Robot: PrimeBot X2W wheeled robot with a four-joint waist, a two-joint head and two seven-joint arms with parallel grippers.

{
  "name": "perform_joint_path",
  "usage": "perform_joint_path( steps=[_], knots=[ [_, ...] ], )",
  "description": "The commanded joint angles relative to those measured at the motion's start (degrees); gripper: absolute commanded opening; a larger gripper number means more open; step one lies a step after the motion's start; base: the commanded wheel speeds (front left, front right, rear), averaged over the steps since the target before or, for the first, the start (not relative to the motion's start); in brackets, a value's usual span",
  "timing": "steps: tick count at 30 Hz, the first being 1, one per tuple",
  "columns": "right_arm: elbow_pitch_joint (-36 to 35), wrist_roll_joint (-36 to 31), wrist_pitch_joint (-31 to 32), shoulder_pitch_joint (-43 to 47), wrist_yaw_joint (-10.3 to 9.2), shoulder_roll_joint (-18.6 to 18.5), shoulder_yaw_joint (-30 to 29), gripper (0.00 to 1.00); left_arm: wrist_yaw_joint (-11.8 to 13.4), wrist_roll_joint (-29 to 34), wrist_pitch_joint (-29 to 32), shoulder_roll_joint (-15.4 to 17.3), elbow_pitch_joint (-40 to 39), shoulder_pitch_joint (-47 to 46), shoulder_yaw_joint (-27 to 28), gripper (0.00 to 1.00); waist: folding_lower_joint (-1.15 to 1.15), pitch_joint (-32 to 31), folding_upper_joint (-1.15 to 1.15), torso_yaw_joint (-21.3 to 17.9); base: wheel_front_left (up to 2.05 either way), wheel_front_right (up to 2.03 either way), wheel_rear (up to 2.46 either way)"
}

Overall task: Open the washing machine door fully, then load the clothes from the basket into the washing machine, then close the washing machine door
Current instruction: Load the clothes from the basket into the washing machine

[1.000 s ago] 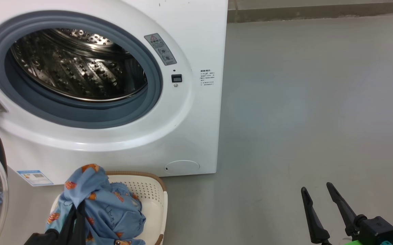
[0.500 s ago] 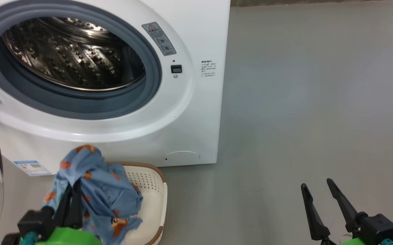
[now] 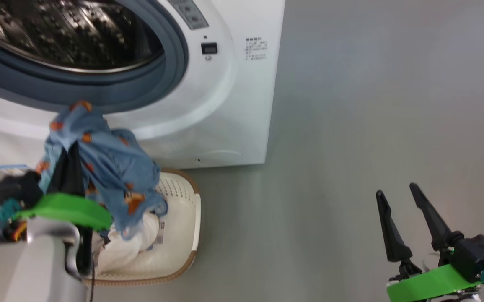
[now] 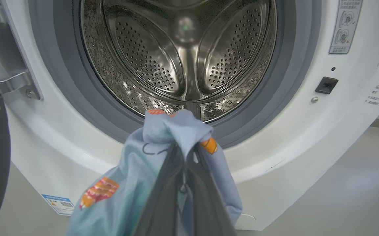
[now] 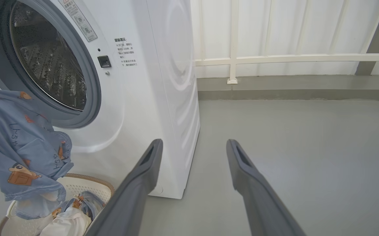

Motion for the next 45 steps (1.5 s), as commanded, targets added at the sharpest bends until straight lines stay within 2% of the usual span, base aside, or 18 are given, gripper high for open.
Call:
perform_joint_path(
  steps=[1,7,12,23,32,38,45],
  knots=[
    [-1.75,-0.1,-0.6,-2.08,0.35,-0.65,1.57,1.0,-0.57,-0.95,0.41,2.32,0.44,-4.35,2.17,0.0,-0.01,5.76,0.0,-0.61,0.0,0.0,0.0],
    [-1.61,0.39,-1.15,-4.95,0.35,-0.93,1.97,1.0,-1.33,-2.85,2.13,4.26,5.09,-13.57,3.22,0.0,-0.01,10.98,0.0,-1.6,0.0,0.0,0.0],
    [-1.13,0.76,-1.61,-7.26,0.35,-1.05,2.19,1.0,-2.32,-5.61,6.61,6.19,10.04,-21.93,3.89,0.0,-0.01,14.88,0.0,-2.5,0.0,0.0,0.0],
    [-0.8,1.72,-1.92,-11.24,0.35,-1.02,3.12,1.0,-3.28,-6.86,15.39,13.97,17.64,-37.55,3.37,0.0,-0.01,21.2,0.0,-6.09,0.0,0.0,0.0],
    [-1.12,2.73,-1.93,-12.75,0.35,-0.53,3.75,1.0,-2.77,-7.5,20.88,19.07,19.28,-45.48,3.93,0.0,-0.01,24.69,0.0,-9.51,0.0,0.0,0.0],
    [-1.25,3.01,-1.93,-13.25,0.35,-0.28,4.29,1.0,-1.21,-7.19,18.6,21.5,17.26,-48.91,4.9,0.0,-0.01,26.2,0.0,-11.42,0.0,0.0,0.0],
    [-1.35,3.33,-1.94,-13.98,0.35,-0.22,5.14,1.0,1.03,-5.11,9.84,24.09,15.14,-53.59,5.6,0.0,-0.01,27.83,0.0,-13.14,0.0,0.0,0.0]
  ],
)
